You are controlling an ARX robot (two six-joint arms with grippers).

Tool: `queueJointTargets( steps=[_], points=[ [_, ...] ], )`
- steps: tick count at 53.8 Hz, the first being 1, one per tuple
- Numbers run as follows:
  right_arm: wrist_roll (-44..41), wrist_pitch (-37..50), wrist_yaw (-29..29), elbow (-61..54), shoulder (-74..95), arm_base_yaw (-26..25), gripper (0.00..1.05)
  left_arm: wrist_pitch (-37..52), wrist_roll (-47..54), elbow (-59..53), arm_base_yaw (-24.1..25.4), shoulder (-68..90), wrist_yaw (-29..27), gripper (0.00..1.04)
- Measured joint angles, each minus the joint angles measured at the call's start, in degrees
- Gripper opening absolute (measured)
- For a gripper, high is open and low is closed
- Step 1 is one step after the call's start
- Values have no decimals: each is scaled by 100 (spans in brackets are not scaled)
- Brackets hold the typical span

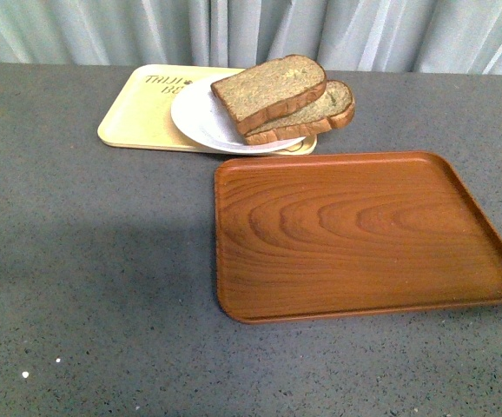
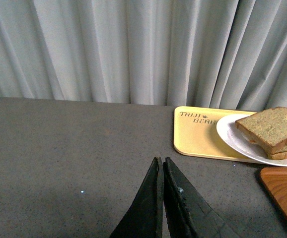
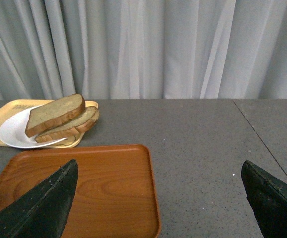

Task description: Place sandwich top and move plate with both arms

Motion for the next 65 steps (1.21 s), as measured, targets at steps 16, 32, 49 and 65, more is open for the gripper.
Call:
queueJointTargets(
  steps=[16,32,49,65],
  points=[
    [0,0,-2,0,0,2,96,-603,0,0,0,-610,-2,2],
    [0,0,-2,0,0,0,96,-1478,4,2,0,-1381,-2,2],
    [0,0,-2,0,-2,2,96,-2127,2,2,4,-2033,-2,2],
    [0,0,-2,0,0,0,96,-2127,2,2,4,-2037,-2,22]
  ],
)
